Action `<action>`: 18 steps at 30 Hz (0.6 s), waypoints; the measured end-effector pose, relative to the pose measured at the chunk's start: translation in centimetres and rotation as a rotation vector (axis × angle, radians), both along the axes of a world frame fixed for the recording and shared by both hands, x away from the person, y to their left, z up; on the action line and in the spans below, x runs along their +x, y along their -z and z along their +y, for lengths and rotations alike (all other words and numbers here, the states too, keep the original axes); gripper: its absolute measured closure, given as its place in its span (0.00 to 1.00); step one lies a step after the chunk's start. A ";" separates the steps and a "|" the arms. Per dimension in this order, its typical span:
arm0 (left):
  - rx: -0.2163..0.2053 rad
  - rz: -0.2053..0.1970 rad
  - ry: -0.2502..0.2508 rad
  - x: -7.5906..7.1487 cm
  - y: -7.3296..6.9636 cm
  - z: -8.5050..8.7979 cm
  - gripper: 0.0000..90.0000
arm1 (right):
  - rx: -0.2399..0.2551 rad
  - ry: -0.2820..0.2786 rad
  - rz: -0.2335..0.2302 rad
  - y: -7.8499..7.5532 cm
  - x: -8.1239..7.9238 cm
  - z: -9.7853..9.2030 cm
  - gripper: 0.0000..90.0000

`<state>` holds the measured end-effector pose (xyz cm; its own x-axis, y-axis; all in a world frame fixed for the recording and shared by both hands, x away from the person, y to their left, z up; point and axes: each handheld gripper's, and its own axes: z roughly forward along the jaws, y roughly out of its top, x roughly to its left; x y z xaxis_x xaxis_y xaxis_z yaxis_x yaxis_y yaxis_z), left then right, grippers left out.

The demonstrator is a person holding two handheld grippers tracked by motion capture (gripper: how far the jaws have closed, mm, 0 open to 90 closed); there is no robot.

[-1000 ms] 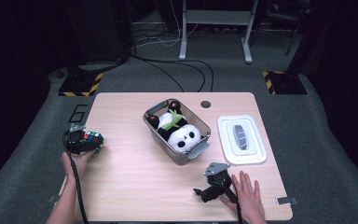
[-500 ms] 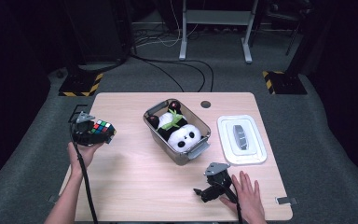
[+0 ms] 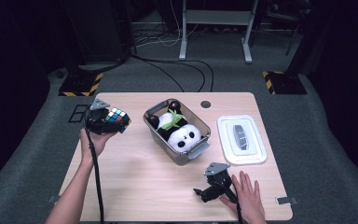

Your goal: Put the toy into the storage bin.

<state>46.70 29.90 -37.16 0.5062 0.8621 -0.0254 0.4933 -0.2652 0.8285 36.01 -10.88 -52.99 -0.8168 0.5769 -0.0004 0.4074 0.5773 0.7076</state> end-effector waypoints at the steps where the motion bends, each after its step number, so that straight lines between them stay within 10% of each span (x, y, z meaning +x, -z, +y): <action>1: 0.002 0.000 0.009 0.1 -0.1 -0.4 0.38 | 0.000 -0.001 0.000 0.0 0.0 0.0 0.00; 18: 0.026 -0.025 0.089 1.7 -2.1 -5.1 0.38 | 0.000 0.000 0.000 0.0 0.0 0.0 0.00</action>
<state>48.37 24.82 -35.07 0.5807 0.8141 0.0100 0.4459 -0.3283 0.8327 36.01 -10.88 -52.99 -0.8166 0.5772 -0.0003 0.4075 0.5769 0.7079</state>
